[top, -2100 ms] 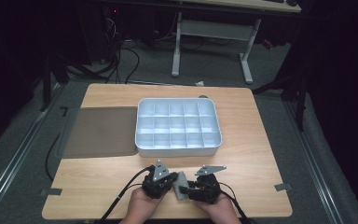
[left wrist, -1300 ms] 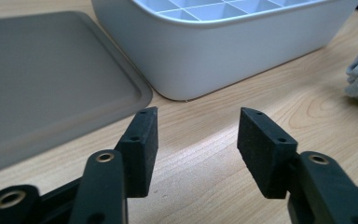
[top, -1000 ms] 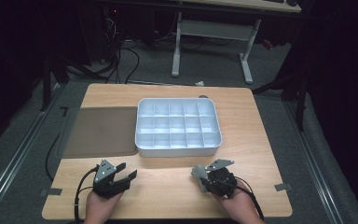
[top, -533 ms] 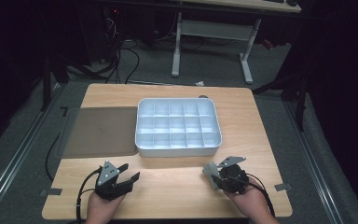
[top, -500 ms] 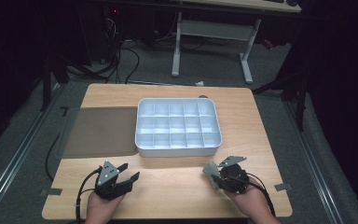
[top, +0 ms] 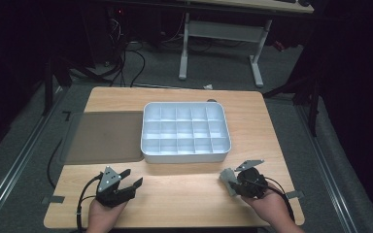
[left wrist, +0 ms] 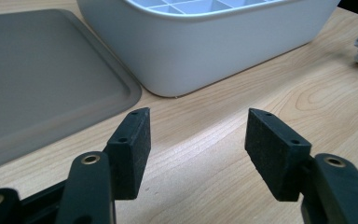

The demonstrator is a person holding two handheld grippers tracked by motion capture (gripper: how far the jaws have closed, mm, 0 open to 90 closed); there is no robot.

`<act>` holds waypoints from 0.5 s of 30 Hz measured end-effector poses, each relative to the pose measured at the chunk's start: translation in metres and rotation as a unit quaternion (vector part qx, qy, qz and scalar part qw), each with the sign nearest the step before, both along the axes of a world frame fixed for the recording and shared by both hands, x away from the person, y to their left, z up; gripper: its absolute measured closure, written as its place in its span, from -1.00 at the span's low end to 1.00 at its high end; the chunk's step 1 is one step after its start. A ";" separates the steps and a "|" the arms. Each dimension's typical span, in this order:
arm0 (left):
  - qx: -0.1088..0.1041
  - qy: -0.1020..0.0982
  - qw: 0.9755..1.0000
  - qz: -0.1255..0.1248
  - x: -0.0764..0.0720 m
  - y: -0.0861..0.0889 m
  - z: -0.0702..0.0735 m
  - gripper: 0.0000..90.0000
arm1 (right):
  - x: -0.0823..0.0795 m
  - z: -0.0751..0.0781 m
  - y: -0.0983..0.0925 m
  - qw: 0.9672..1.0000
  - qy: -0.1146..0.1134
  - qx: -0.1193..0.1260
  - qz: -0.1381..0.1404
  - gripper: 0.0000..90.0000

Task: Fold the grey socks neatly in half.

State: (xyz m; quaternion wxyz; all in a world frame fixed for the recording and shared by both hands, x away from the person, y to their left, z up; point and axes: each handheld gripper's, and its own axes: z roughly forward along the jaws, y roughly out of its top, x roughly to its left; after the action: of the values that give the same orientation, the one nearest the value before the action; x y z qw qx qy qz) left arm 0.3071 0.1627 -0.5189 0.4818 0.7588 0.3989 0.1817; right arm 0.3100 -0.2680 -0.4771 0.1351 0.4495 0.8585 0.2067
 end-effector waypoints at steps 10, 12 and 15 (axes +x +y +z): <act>0.012 -0.015 1.000 -0.014 0.004 -0.009 -0.001 -0.08 | 0.012 0.007 -0.005 1.000 0.011 0.010 -0.008 0.60; 0.013 -0.015 1.000 -0.017 0.003 -0.010 -0.001 -0.08 | 0.014 0.009 -0.006 1.000 0.014 0.014 -0.014 0.60; 0.006 -0.018 1.000 -0.015 0.003 -0.010 0.000 -0.09 | 0.015 0.015 -0.008 1.000 0.015 0.014 -0.015 0.60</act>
State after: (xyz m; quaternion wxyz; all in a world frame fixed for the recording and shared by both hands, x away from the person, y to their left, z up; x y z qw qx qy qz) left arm 0.3097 0.1532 -0.5186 0.4872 0.7640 0.3776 0.1904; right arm 0.3246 -0.2756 -0.4623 0.1196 0.4670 0.8507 0.2097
